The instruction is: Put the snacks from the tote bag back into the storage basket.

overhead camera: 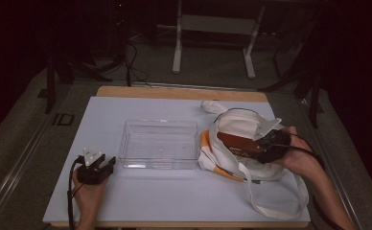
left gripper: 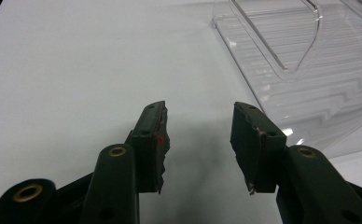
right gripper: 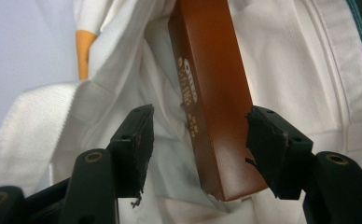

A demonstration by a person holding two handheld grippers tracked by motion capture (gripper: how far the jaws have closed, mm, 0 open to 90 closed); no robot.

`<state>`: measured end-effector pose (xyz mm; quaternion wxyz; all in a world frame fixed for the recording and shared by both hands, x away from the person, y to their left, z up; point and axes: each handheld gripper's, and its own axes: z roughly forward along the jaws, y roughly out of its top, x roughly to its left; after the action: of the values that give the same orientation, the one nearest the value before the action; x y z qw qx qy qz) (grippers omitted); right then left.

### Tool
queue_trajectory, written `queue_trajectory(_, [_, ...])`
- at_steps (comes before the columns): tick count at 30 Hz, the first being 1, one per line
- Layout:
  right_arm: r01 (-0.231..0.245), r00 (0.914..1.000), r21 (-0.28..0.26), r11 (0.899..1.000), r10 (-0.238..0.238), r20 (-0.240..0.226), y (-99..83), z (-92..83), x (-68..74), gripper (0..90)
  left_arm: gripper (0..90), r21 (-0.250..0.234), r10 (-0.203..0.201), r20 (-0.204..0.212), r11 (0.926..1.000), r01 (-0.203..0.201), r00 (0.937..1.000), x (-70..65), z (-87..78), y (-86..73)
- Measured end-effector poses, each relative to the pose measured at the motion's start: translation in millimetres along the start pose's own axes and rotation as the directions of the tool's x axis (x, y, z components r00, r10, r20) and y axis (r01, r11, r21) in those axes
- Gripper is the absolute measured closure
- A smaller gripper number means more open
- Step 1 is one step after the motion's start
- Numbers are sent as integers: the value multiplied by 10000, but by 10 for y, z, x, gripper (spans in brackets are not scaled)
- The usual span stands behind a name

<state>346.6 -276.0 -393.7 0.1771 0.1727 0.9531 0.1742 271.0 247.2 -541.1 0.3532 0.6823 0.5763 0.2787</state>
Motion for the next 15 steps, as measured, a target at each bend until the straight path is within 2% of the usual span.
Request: queue_trajectory(15, [-235, 9997, 463, 9987, 235, -6, -75, 56, -96, 410, 560, -20, -29, -7, 10000, 29, 10000, 4, -2, -1])
